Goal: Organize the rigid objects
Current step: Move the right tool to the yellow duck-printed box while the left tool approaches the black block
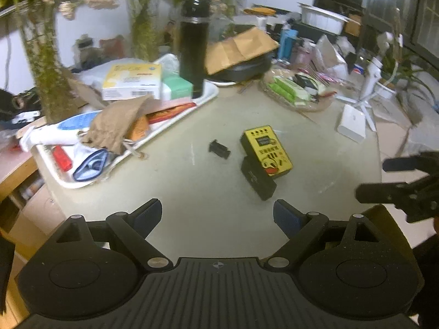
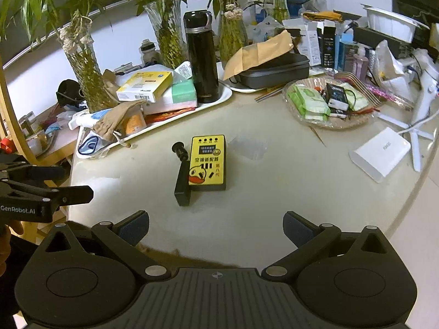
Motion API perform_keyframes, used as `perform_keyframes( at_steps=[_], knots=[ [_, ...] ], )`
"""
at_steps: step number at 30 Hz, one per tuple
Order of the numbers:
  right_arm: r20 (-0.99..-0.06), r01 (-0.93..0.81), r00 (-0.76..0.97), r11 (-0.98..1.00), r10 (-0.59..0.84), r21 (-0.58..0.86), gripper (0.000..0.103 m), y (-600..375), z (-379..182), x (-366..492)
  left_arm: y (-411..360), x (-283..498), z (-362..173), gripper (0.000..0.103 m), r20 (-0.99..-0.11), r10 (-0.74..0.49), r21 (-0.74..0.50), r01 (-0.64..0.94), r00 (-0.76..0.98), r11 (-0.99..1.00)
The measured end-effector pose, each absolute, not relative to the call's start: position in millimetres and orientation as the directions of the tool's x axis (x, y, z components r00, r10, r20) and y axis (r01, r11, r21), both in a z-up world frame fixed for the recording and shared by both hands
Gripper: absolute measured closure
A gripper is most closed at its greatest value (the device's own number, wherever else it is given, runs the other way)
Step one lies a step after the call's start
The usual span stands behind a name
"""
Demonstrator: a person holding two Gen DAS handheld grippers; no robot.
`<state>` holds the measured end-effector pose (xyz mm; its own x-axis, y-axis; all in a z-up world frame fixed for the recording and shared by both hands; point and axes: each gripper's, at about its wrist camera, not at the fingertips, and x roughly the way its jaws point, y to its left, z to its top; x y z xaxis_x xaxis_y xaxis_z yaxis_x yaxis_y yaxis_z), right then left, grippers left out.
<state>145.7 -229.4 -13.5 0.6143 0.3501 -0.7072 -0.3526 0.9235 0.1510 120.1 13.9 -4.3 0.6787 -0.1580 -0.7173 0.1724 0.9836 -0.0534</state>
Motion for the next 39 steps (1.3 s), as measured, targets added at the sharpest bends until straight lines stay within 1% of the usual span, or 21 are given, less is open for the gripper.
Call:
perform_keyframes(
  at_steps=[3, 8, 11, 21, 23, 25, 28, 34, 39],
  knots=[
    [-0.709, -0.369, 0.608, 0.918, 0.358, 0.147, 0.000, -227.7, -16.3, 155.5, 14.4, 130.5, -5.2, 0.014, -0.724, -0.157, -0.055, 0.171, 0.671, 0.984],
    [-0.716, -0.380, 0.601, 0.915, 0.356, 0.136, 0.000, -224.7, -21.8, 175.1, 16.0, 145.4, -6.2, 0.014, -0.702, -0.161, -0.056, 0.172, 0.694, 0.984],
    [-0.716, -0.392, 0.601, 0.912, 0.355, 0.124, 0.000, -220.9, -24.1, 187.5, 16.9, 146.0, -8.1, 0.014, -0.685, -0.157, -0.051, 0.168, 0.712, 0.985],
    [-0.705, -0.434, 0.612, 0.897, 0.359, 0.081, 0.002, -193.8, -26.8, 216.3, 13.7, 149.7, -7.3, 0.014, -0.675, -0.144, -0.047, 0.154, 0.723, 0.987],
    [-0.711, -0.447, 0.603, 0.891, 0.360, 0.072, 0.012, -187.3, -28.2, 221.5, 14.3, 150.0, -6.4, 0.014, -0.668, -0.137, -0.042, 0.147, 0.731, 0.988],
    [-0.719, -0.450, 0.596, 0.890, 0.357, 0.069, 0.014, -181.8, -30.8, 228.2, 15.6, 150.9, -7.0, 0.014, -0.669, -0.128, -0.040, 0.136, 0.732, 0.990],
    [-0.724, -0.456, 0.589, 0.887, 0.360, 0.070, 0.022, -176.0, -33.3, 237.4, 18.8, 153.3, -9.2, 0.014, -0.680, -0.117, -0.051, 0.112, 0.724, 0.992],
    [-0.732, -0.441, 0.575, 0.892, 0.365, 0.098, 0.025, -167.5, -38.6, 259.4, 25.2, 155.8, -9.9, 0.014, -0.699, -0.140, -0.101, 0.098, 0.701, 0.990],
    [-0.751, -0.432, 0.553, 0.895, 0.360, 0.111, 0.032, -156.9, -47.7, 275.9, 25.1, 155.6, -10.5, 0.014, -0.705, -0.145, -0.101, 0.105, 0.694, 0.989]
  ],
)
